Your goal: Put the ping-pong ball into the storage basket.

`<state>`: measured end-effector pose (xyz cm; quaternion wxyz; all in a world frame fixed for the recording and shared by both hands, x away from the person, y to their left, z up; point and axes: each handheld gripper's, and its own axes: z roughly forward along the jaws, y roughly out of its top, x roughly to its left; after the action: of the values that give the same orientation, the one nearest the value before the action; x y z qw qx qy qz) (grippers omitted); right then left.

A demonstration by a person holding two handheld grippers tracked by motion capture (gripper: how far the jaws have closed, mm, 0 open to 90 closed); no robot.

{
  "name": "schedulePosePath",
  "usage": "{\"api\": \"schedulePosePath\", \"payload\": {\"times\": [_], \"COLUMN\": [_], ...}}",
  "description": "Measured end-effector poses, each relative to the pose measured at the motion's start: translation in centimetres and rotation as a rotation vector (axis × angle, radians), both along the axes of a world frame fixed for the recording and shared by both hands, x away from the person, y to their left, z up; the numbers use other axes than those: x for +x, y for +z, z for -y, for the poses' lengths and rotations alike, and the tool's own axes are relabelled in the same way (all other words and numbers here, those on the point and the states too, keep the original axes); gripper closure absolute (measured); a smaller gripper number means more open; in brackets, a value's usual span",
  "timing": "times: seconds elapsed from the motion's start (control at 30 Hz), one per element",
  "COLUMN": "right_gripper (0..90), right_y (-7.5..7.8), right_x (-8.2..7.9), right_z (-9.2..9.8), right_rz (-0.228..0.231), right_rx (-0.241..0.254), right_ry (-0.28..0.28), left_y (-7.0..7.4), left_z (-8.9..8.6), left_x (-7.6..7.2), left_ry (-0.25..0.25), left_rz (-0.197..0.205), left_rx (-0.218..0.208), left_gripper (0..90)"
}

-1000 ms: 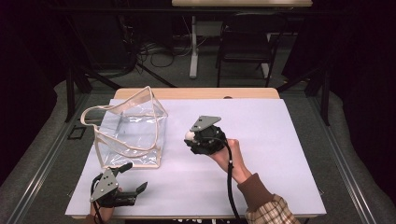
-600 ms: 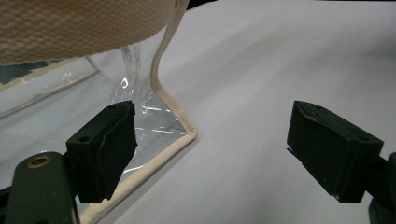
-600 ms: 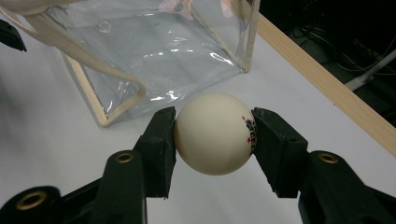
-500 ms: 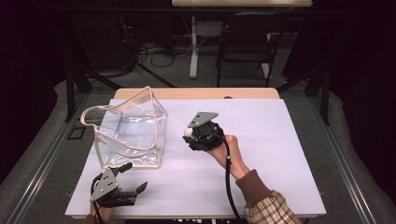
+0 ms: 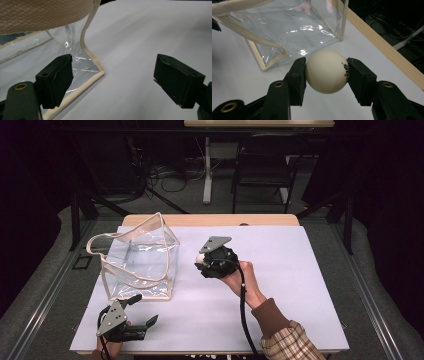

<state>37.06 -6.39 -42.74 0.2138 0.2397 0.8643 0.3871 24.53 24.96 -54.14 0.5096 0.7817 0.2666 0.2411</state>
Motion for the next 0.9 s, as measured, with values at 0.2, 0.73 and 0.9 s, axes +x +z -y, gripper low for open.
{"api": "schedulePosePath", "payload": {"times": [0.2,0.73,0.9], "right_gripper": [50.9,50.9,50.9], "right_y": [0.3,1.1,1.3], "right_x": [0.3,1.1,1.2], "right_z": [-0.5,-1.1,-1.3], "right_rz": [0.005,0.009,0.013], "right_rx": [-0.002,-0.008,-0.012], "right_ry": [0.005,0.002,0.001], "left_y": [0.0,0.0,0.0], "left_z": [0.0,0.0,0.0], "left_x": [0.0,0.0,0.0], "left_ry": [0.000,-0.002,-0.004], "left_rz": [0.001,0.001,0.001], "left_rx": [-0.001,-0.001,-0.001], "left_gripper": [15.9,15.9,15.9]}}
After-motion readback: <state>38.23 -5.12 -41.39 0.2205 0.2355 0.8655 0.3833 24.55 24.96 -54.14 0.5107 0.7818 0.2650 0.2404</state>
